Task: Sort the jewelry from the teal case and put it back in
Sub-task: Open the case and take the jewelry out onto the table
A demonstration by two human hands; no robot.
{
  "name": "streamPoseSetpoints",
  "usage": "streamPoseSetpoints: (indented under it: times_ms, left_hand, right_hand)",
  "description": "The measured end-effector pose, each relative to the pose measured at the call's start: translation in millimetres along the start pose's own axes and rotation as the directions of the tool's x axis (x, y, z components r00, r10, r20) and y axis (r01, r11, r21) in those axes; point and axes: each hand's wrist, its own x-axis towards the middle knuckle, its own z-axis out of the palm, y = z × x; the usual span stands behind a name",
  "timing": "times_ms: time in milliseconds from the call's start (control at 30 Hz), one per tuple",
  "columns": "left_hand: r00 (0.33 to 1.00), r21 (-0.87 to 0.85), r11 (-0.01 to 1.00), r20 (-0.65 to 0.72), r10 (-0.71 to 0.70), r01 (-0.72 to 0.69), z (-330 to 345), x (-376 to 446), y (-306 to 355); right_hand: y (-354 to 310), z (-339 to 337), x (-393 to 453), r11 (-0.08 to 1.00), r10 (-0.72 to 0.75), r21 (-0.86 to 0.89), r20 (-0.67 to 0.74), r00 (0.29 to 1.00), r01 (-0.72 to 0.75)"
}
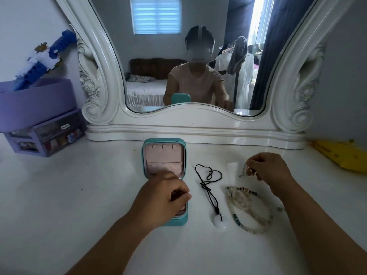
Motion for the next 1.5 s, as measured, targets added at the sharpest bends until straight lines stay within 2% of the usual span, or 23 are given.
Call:
streamPoseSetpoints:
  times_ms: [200, 300, 367, 600, 733, 900, 967, 1133, 1233, 1367, 1500]
  left_hand:
    - [1.0, 0.019, 1.0, -0.01, 0.007, -0.007, 0.8, 0.1, -0.2]
    - [1.0, 0.016, 1.0, -0.007, 0.007, -0.007, 0.6, -0.1, -0.3]
    - [1.0, 0.009, 1.0, -0.018, 0.013, -0.012, 0.6, -0.1, -0.7]
    - [0.998, -0.028, 1.0, -0.055, -0.008, 0.007, -8.7, -0.6, -2.8]
    - [0.985, -0.017, 0.993, -0.128, -0.119, 0.117, -28.1, -1.4, -13.9]
    - [0.971, 0.044, 0.974, -0.104, -0.217, 0.222, -43.0, -11.7, -34.1]
    - [0.967, 0.047, 0.968, -0.09, -0.24, 0.245, -43.9, -15.1, -39.1]
    - [0.961, -0.02, 0.964, -0.076, -0.265, 0.264, -38.6, -19.7, -41.7]
    - [0.962, -0.043, 0.963, -0.05, -0.268, 0.266, -35.2, -16.7, -39.6]
    - [0.972, -0.022, 0.973, 0.048, -0.229, 0.231, -31.9, -8.2, -31.5]
    - [0.957, -0.024, 0.962, 0.116, -0.267, 0.271, -27.8, 2.1, -24.9]
  right_hand:
    - [10.5, 1.6, 1.8, 0.985, 0.036, -0.167, -0.007, 0.999, -0.036]
    - [8.4, 2.1, -1.4, 0.957, -0.007, -0.291, -0.016, 1.0, 0.002]
    - [3.8, 2.3, -6.0, 0.948, -0.054, -0.313, -0.009, 0.998, 0.049]
    - [-33.1, 22.3, -45.7, 0.935, -0.26, -0.235, 0.056, 0.964, 0.266]
    - [-50.5, 50.3, -80.6, 0.915, -0.347, -0.153, 0.172, 0.922, 0.373]
    - [-55.7, 87.2, -103.8, 0.858, -0.444, -0.097, 0.354, 0.824, 0.504]
    - [-53.8, 96.4, -103.8, 0.858, -0.425, -0.124, 0.375, 0.824, 0.499]
    - [-47.1, 104.6, -100.1, 0.881, -0.369, -0.189, 0.3, 0.88, 0.434]
    - [-45.0, 105.3, -100.5, 0.884, -0.371, -0.184, 0.286, 0.884, 0.43]
    - [-41.3, 107.5, -100.0, 0.896, -0.371, -0.15, 0.265, 0.89, 0.419]
    - [-36.7, 108.9, -98.9, 0.892, -0.381, -0.152, 0.25, 0.89, 0.425]
